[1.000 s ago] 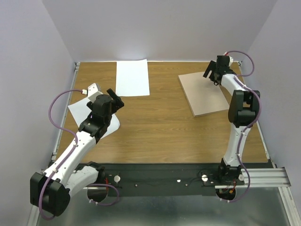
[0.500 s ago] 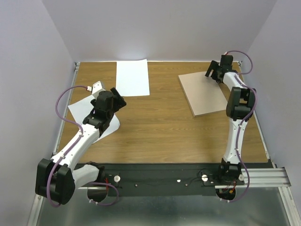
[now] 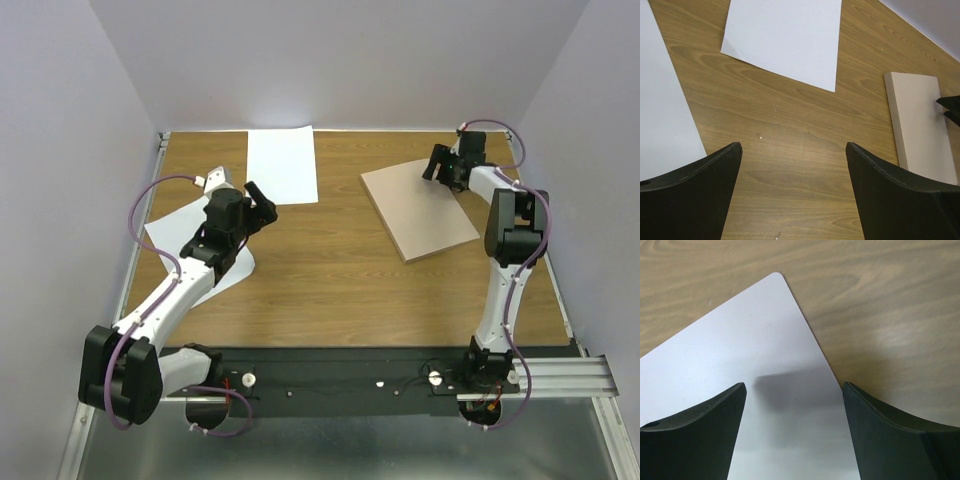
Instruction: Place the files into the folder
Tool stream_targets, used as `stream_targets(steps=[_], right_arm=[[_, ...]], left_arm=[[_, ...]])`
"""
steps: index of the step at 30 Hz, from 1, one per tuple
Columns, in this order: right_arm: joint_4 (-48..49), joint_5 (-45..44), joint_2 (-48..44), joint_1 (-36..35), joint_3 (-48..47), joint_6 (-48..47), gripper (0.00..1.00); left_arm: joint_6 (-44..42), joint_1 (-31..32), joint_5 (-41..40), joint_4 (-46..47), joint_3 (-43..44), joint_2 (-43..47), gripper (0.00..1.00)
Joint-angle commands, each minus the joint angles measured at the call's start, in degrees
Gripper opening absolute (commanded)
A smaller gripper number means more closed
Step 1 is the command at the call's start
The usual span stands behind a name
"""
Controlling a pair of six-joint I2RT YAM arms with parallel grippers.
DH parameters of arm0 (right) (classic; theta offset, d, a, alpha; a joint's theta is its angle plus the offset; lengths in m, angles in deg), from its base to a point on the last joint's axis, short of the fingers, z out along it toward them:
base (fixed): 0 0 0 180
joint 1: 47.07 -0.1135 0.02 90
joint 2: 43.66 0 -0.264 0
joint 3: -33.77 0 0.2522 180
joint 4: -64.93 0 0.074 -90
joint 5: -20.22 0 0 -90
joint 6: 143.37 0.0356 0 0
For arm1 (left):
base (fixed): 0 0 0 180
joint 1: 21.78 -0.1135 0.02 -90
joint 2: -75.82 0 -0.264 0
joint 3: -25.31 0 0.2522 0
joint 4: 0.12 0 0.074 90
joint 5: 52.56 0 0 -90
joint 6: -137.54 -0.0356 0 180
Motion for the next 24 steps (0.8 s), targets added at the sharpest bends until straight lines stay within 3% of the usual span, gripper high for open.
stream_targets(steps=[1, 15, 24], right_arm=[[-5.12, -1.43, -3.75, -2.81, 10.93, 2.09, 0.86], [2.87, -8.48, -19.75, -14.58, 33.00, 7.90, 0.87], [6.48, -10.23, -23.45, -16.87, 40.03, 10.63, 0.87]], left_arm=[[0.08, -0.37, 4.28, 2.54, -0.41, -1.09, 0.94], [0.52, -0.02, 9.11, 5.79, -5.60, 0.15, 0.94], [1.92, 6.03, 11.22, 9.04, -3.85, -8.19, 0.95]])
